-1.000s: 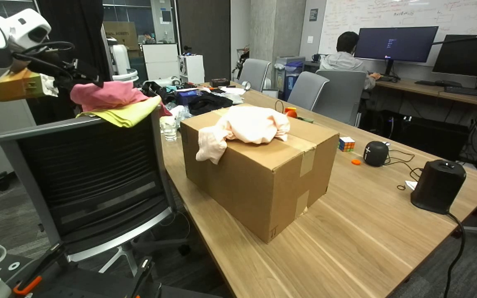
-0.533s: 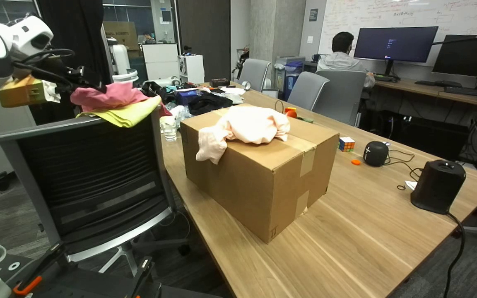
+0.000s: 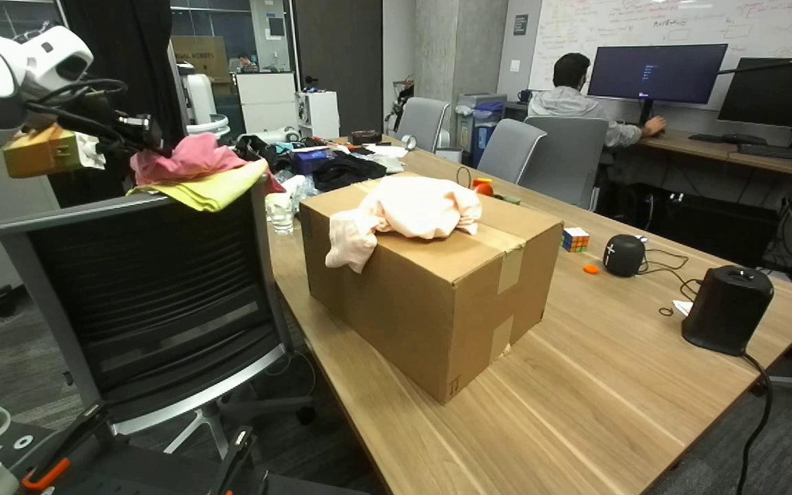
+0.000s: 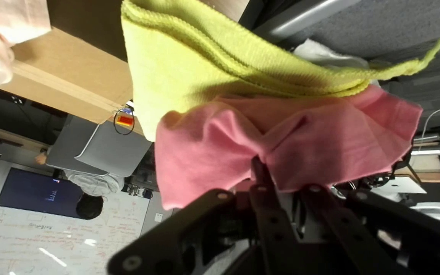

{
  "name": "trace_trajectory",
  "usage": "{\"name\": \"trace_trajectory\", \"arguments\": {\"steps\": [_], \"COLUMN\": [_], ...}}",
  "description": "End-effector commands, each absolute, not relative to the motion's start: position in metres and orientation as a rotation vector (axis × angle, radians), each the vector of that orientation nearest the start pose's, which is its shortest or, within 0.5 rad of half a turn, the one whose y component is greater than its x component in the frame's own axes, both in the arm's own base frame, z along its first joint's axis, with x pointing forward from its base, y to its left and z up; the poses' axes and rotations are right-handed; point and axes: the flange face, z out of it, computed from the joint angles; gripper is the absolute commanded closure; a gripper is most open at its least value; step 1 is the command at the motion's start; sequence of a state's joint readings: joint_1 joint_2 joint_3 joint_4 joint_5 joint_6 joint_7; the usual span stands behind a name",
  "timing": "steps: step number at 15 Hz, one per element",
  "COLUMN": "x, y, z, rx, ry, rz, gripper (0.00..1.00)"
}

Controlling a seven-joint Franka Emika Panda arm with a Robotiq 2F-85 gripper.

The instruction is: Remove the t-shirts and yellow towel from the backrest of the grey chair and place them on top of the brown box

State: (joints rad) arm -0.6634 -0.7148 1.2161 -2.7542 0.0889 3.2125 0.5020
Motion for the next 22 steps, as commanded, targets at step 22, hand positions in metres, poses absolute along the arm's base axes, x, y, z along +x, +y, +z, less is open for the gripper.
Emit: {"name": "trace_trajectory", "arguments": {"steps": [22], "x": [0.42], "y": [0.18], "z": [0.603], "rx": [-2.687], "ry": [0.241], "rz": [-1.683], "gripper": [0.97]}}
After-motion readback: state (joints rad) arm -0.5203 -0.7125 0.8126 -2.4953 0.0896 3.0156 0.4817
